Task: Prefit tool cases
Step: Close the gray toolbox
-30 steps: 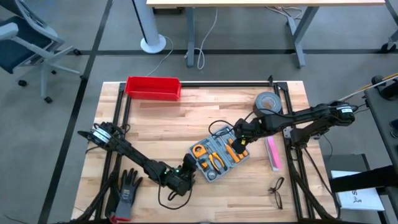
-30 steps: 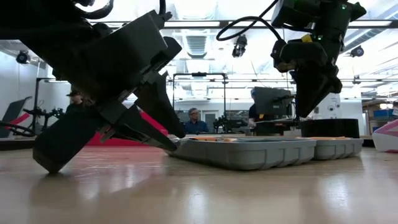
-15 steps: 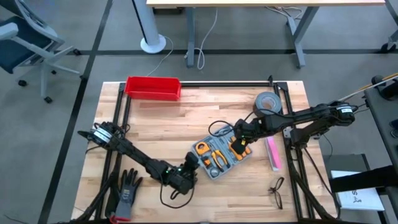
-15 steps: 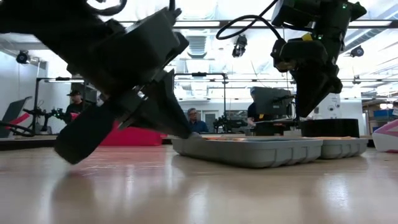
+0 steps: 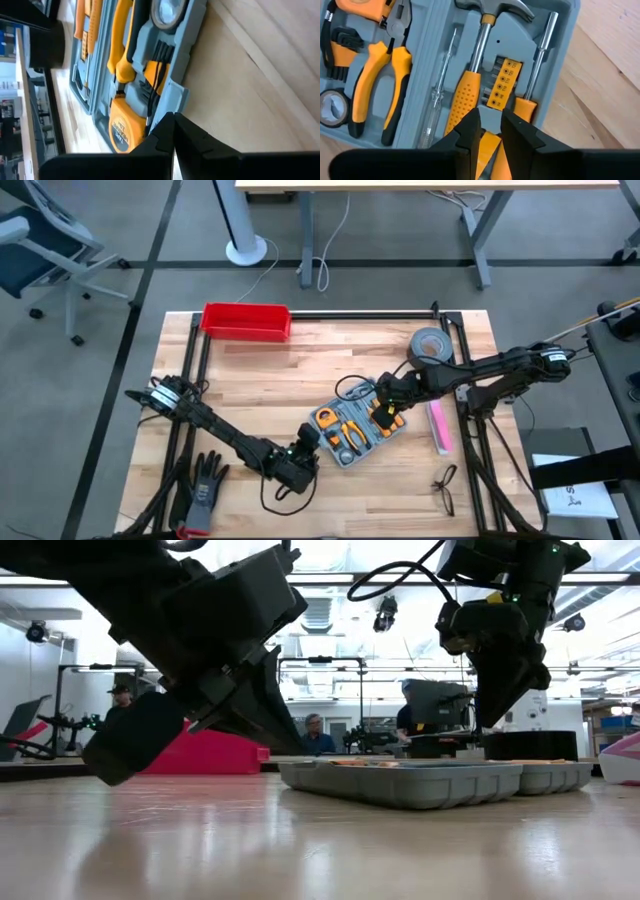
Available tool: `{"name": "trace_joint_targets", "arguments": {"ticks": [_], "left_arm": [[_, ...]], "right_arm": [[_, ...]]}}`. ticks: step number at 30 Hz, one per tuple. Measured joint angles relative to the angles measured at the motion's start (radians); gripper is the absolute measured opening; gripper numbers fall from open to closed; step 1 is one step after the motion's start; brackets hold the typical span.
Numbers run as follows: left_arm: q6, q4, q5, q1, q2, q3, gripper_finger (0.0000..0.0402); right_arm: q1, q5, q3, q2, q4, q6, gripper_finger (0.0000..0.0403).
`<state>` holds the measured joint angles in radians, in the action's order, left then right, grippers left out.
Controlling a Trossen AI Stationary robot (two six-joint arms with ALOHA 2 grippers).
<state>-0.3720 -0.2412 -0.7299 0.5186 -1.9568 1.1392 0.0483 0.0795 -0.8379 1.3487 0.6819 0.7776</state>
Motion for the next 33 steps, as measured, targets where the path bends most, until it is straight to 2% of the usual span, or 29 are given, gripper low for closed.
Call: {"name": "trace_joint_targets", "arguments": {"ticks": [4, 8, 18, 23, 33], "left_arm": [[0.016, -0.025, 0.024, 0.0, 0.001, 0.016, 0.0001], [0.017, -0.026, 0.061, -0.005, 0.001, 0.018, 0.0002], [0.098, -0.112, 0.062, -0.022, 0.002, 0.048, 0.0042], [0.128, -0.151, 0.062, -0.029, 0.002, 0.031, 0.0051], [0.126, -0.158, 0.061, -0.03, 0.004, 0.025, 0.0071]], "right_arm": [[0.0, 0.0, 0.0, -0.006, 0.021, -0.002, 0.0069], [0.0, 0.035, 0.0, -0.006, 0.131, 0.022, 0.0083], [-0.002, 0.055, 0.014, -0.004, 0.169, 0.027, 0.0118], [-0.009, 0.098, 0.044, 0.001, 0.181, 0.05, 0.0115], [-0.031, 0.096, 0.08, 0.015, 0.177, 0.063, 0.0096]]}}
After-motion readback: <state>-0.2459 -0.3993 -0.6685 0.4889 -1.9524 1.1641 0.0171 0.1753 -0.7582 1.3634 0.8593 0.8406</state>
